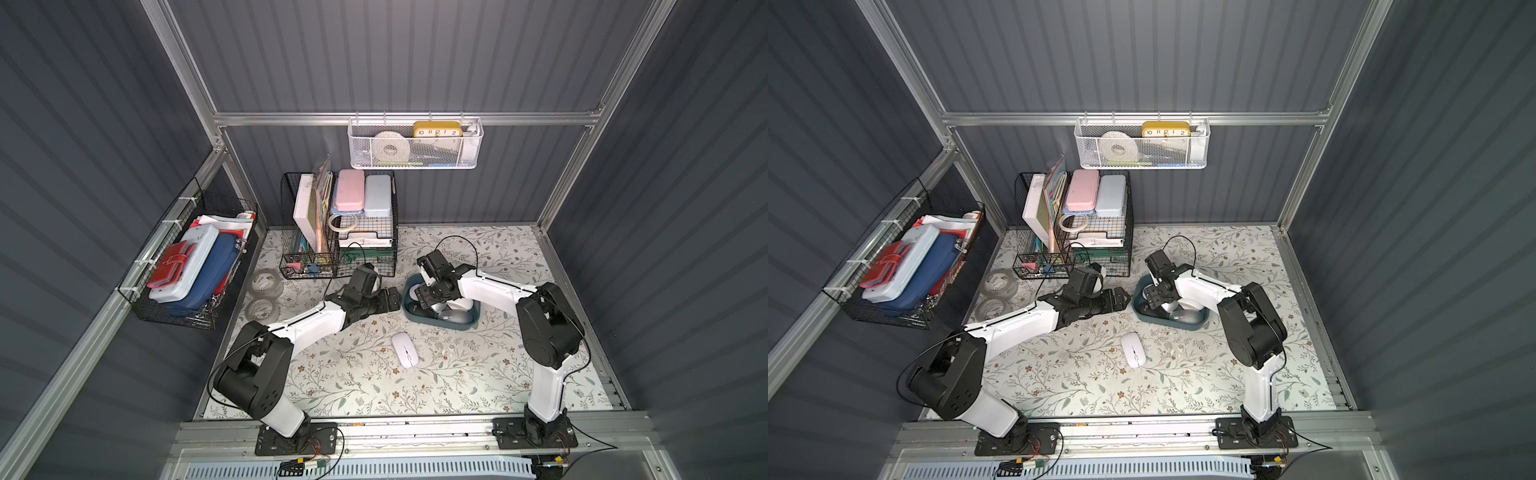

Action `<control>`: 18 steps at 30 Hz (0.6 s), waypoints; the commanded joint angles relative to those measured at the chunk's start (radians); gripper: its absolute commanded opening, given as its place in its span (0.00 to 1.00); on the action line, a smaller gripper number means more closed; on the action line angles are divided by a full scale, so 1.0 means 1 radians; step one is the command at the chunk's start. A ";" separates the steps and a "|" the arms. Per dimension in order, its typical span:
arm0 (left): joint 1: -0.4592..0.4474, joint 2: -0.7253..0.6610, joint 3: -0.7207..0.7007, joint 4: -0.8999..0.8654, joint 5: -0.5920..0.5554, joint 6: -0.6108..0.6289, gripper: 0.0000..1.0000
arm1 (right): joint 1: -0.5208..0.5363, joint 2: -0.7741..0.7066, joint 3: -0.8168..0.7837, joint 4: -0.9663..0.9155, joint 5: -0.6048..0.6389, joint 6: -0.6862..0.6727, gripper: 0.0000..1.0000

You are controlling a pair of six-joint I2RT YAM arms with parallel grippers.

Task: Take out the mouse from the storage box
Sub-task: Pick up the mouse from the storage box.

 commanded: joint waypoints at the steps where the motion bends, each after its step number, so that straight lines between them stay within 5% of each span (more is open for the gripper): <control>1: 0.000 -0.011 0.010 -0.020 -0.010 0.013 0.99 | -0.001 0.027 0.002 0.009 -0.009 -0.012 0.79; 7: 0.000 -0.017 0.004 -0.025 -0.011 0.012 0.99 | -0.001 0.013 -0.005 0.008 -0.012 -0.007 0.69; 18: 0.000 -0.018 0.002 -0.028 -0.019 0.012 0.99 | 0.000 -0.069 -0.026 0.001 0.019 0.050 0.65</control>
